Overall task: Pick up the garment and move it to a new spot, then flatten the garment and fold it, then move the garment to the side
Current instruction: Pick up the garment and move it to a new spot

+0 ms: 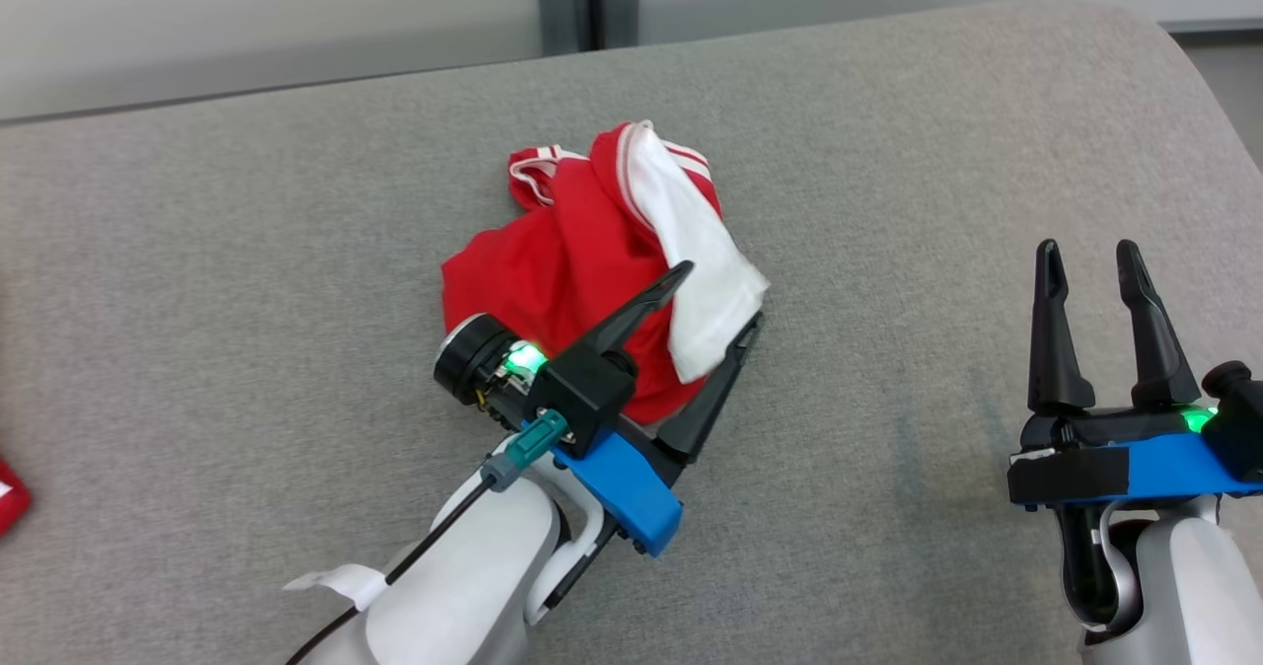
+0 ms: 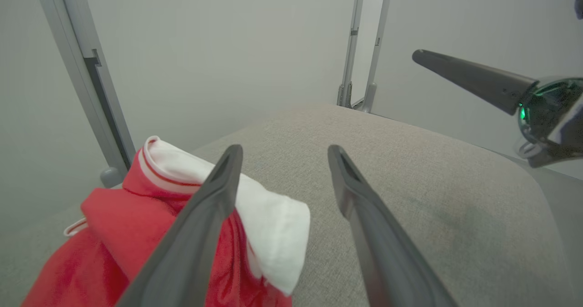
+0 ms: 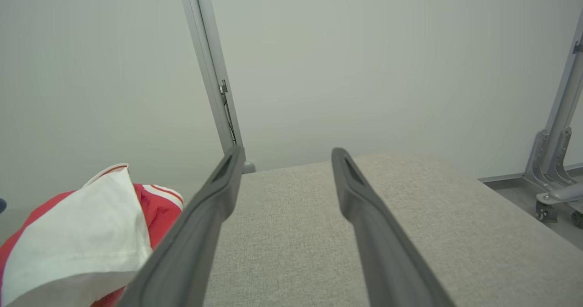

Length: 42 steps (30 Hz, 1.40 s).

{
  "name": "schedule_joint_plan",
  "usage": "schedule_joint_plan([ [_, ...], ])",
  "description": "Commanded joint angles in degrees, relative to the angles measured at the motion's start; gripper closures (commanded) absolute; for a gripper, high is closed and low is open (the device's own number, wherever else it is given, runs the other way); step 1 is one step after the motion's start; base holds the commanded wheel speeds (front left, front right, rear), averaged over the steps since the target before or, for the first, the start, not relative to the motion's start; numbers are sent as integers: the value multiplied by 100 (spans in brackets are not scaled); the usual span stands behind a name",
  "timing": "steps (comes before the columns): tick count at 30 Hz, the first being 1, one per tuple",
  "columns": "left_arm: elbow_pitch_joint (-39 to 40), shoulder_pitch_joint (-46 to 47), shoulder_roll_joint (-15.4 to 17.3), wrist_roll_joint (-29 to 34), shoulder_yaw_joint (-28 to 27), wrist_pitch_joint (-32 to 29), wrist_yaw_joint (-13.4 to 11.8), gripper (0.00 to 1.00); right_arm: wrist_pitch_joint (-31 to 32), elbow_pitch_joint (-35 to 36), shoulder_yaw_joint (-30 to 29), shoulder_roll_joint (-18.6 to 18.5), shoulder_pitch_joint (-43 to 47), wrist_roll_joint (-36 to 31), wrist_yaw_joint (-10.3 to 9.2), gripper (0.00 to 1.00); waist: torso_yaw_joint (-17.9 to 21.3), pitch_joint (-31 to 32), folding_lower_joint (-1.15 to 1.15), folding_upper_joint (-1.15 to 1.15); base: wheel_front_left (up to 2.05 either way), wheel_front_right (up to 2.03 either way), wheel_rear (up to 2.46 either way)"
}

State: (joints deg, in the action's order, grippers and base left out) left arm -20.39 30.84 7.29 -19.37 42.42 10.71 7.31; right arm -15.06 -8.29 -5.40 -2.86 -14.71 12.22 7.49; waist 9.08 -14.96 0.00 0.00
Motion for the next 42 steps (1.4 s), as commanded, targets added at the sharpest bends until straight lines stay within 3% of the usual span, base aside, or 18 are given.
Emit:
schedule_joint_plan([
  [1, 60, 43, 27, 16, 12, 20, 10, 0, -18, -13, -3, -5, 79, -30, 1, 0, -26, 33, 0, 0, 0, 0, 0],
  [7, 448, -94, 127, -52, -137, 119, -188, 0, -18, -42, -20, -6, 138, -81, 1, 0, -285, 230, 0, 0, 0, 0, 0],
  [14, 704, -280, 569, -78, -891, 374, -773, 0, -18, -71, -49, -7, 227, -140, 1, 0, -623, 354, 0, 0, 0, 0, 0],
  [23, 1157, -903, 1053, -49, -1962, 452, -1177, 0, -18, -120, -56, -6, 257, -190, 1, 0, -945, 462, 0, 0, 0, 0, 0],
  [28, 1434, -1471, 1062, 51, -2538, 455, -1179, 0, -18, -154, -49, -6, 327, -223, 1, 0, -1045, 562, 0, 0, 0, 0, 0],
  [37, 1582, -2262, 746, 276, -3421, 455, -1052, 0, -19, -255, -13, -7, 462, -274, 1, 0, -1148, 751, 0, 0, 0, 0, 0],
  [42, 1627, -2578, 560, 562, -3762, 456, -851, 0, -18, -314, -23, -6, 514, -312, 1, 0, -1191, 855, 0, 0, 0, 0, 0],
])
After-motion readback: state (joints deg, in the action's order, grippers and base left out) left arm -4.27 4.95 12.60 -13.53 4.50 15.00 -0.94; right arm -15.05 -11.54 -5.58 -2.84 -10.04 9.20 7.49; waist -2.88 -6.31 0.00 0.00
